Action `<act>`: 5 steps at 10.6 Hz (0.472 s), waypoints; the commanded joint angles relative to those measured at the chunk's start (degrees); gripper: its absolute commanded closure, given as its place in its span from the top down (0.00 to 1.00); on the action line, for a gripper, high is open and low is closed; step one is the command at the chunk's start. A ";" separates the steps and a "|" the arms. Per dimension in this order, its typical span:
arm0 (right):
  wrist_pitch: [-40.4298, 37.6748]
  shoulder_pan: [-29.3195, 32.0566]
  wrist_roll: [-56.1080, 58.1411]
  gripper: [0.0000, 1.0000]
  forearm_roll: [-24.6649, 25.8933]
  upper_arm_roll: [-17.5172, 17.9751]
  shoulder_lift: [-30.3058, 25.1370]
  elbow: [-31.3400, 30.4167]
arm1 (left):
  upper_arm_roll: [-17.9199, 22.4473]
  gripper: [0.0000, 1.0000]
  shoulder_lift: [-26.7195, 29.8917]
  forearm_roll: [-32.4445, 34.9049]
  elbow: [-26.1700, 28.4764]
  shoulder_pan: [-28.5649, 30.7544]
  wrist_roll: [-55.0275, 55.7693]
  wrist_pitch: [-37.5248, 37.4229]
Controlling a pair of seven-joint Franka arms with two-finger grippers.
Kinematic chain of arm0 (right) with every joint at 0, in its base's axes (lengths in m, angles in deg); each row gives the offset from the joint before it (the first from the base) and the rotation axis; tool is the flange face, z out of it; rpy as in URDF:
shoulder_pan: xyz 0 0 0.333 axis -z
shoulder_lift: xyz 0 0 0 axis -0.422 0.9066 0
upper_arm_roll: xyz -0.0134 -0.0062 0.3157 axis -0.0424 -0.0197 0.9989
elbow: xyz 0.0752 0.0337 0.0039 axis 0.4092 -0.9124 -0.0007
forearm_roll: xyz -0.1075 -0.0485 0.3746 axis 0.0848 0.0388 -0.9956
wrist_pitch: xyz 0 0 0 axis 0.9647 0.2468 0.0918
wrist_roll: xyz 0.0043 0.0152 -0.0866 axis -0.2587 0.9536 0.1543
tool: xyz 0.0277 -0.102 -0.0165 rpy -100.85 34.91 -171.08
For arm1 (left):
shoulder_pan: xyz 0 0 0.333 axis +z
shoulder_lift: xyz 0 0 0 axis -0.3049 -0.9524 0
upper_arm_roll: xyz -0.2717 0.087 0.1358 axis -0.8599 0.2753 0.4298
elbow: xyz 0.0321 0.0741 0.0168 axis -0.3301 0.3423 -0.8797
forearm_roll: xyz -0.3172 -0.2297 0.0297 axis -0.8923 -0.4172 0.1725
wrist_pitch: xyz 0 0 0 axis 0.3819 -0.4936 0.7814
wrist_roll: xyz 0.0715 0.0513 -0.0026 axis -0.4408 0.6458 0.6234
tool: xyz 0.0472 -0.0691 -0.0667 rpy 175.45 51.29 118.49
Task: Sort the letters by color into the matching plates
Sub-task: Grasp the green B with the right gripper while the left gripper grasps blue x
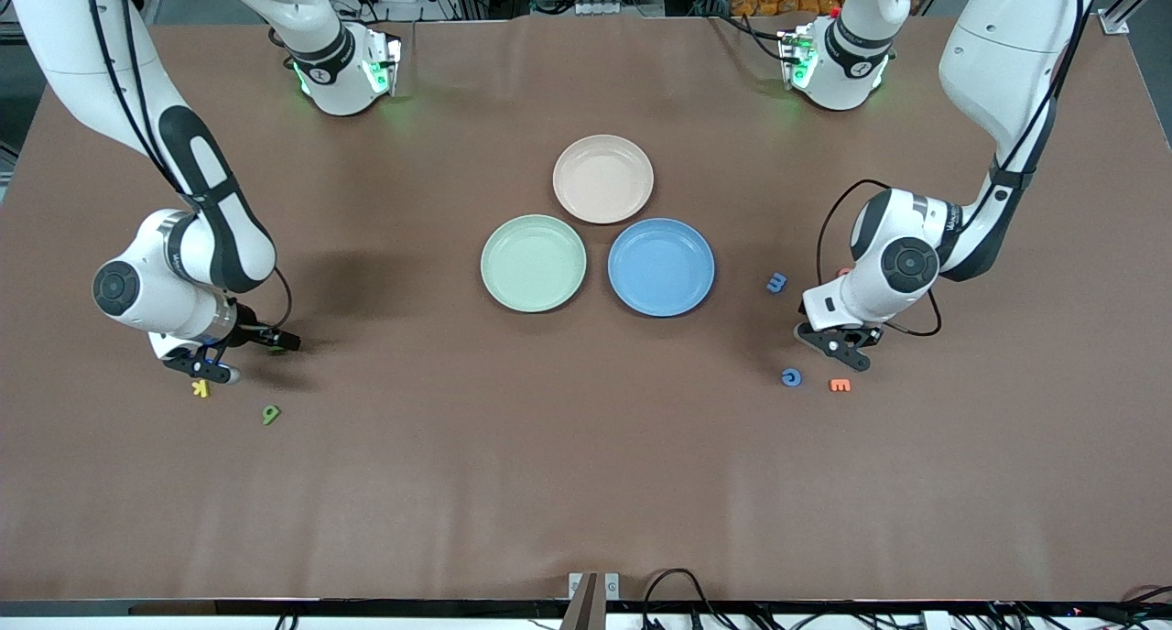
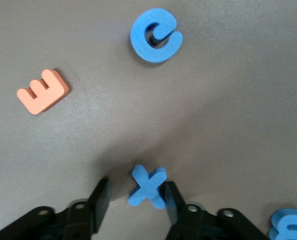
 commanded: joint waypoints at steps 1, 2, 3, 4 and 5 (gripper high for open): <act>0.79 0.32 0.43 0.59 0.98 0.27 -1.36 -1.93 | -0.29 0.00 -0.70 0.46 -0.29 0.45 1.96 0.38; 1.40 0.32 0.43 0.53 0.98 0.27 -1.27 -1.93 | -0.29 0.00 -0.70 0.46 -0.29 0.45 1.96 0.38; 1.58 0.23 0.43 0.47 0.98 0.27 -1.10 -1.93 | -0.29 0.00 -0.52 0.37 -0.29 0.45 2.05 0.38; 1.84 0.32 0.43 0.45 0.98 0.27 -1.01 -1.93 | -0.29 0.00 -0.35 0.37 -0.37 0.45 2.14 0.38; 2.10 0.23 0.43 0.41 1.07 0.27 -0.75 -2.02 | -0.29 0.00 0.09 0.46 -0.55 0.45 3.36 0.29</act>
